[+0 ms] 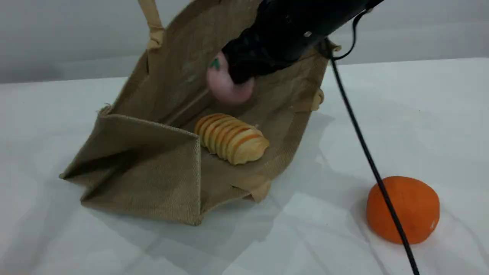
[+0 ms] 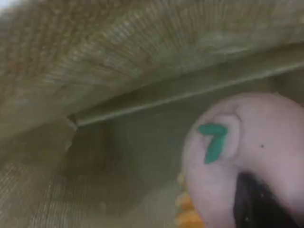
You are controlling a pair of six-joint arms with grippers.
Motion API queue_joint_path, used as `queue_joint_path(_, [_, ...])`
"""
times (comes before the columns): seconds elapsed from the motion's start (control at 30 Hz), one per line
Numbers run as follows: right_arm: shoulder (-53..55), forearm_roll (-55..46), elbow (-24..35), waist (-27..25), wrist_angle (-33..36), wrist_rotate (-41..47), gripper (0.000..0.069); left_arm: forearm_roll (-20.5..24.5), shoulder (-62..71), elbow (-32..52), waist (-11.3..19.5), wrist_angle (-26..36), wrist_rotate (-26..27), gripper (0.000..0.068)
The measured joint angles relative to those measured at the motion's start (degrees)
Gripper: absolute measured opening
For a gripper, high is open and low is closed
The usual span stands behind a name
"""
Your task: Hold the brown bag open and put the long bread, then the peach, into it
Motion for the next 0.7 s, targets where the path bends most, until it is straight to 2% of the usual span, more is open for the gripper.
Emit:
queue_joint_path(0.23, [5.49,2.9,-4.62,0.06,2.46,-0.12,0.0039,0.0,0.0,0.0,0.0,0.0,0.0,0.0088])
queue_joint_path(0.37, [6.15,5.42,-5.14,0.5,3.55,-0.12,0.0106,0.0,0.0,0.0,0.0,0.0,0.0,0.0088])
queue_joint_path(0.57, [5.48,7.15,-5.78,0.5,5.96,-0.12,0.0405,0.19,0.0,0.0,0.0,0.0,0.0,0.0088])
queue_joint_path(0.7, [4.21,6.13,-5.78,0.43,6.11,-0.01,0.0548,0.19,0.0,0.0,0.0,0.0,0.0,0.0088])
